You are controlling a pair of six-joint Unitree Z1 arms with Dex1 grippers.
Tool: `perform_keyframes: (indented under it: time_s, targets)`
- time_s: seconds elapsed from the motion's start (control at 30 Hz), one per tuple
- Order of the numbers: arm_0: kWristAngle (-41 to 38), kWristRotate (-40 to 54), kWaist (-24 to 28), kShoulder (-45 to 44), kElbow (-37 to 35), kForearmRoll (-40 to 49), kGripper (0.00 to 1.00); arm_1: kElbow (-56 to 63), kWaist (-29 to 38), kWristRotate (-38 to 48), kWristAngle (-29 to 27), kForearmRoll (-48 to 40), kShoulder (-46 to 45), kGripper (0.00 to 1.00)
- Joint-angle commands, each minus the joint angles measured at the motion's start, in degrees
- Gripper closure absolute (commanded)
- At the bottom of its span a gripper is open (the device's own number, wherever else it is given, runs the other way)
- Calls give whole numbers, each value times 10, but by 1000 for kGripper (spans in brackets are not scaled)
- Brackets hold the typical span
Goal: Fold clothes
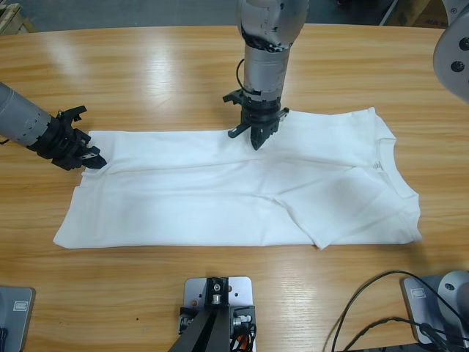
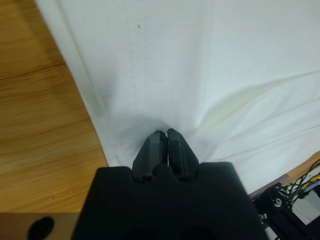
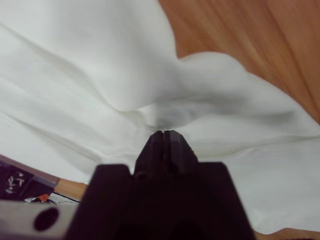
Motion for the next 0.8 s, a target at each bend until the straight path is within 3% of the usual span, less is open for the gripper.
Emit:
perform_keyframes:
  time_s: [0.03,0.4,0.8]
  targets:
    - [7,5,-9,39,-1,-6,1000,13,5,-11,-11,10,8,1000]
    - [7,5,-10,40,-1,-6,1000,-68,5,-10,-28,36,19,1000]
    - [7,5,-10,42,-1,-6,1000,-38,33,-8,-21,33,37,1000]
